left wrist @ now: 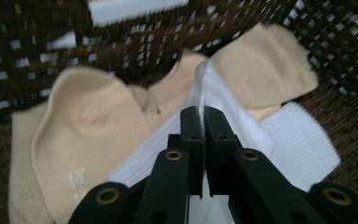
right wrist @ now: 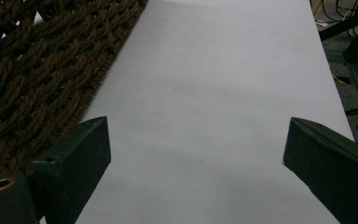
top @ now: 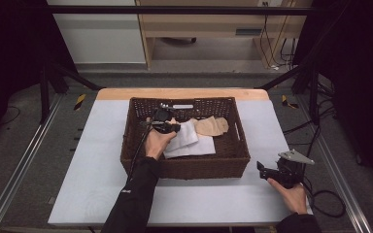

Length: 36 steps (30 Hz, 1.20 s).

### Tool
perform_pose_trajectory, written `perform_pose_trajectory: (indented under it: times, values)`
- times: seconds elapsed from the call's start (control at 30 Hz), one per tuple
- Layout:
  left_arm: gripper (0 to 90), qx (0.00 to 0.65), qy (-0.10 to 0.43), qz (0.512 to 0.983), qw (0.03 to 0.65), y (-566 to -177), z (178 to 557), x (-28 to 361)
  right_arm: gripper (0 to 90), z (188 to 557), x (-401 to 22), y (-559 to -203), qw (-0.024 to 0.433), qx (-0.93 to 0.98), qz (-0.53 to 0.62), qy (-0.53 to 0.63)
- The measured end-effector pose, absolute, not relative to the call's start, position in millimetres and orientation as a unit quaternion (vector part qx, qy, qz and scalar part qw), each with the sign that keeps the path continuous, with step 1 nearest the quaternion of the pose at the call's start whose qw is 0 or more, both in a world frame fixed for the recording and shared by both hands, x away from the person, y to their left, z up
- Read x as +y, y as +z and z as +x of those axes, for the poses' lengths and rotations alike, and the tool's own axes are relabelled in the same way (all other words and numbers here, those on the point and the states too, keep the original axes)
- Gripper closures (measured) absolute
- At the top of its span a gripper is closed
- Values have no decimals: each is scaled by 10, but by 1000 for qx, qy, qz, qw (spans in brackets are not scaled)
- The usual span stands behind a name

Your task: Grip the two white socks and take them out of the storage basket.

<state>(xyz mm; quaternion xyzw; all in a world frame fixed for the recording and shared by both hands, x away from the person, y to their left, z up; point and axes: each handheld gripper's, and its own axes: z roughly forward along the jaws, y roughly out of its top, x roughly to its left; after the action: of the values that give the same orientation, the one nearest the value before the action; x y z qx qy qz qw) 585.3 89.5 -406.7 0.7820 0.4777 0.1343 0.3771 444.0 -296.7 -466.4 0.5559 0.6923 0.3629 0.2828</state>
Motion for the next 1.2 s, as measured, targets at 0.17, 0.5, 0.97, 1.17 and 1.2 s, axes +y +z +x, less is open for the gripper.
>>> perform_pose_trajectory:
  times: [0.17, 0.5, 0.97, 1.17, 1.2]
  values:
    - [867, 459, 170, 761, 426, -3905, 5760, 933, 76, 4445, -2965, -4667, 283, 692, 556, 362]
    - [867, 427, 235, 694, 530, -3485, 5507, 1139, 76, 4444, -2967, -4666, 285, 692, 557, 361]
    - [867, 393, 288, 646, 587, -3057, 5260, 1246, 76, 4442, -2971, -4663, 287, 693, 555, 360]
    - [867, 379, 301, 631, 606, -2859, 5134, 1307, 77, 4441, -2973, -4663, 289, 693, 555, 359]
    - [867, 379, 301, 631, 606, -2859, 5134, 1307, 76, 4440, -2972, -4662, 289, 692, 555, 359]
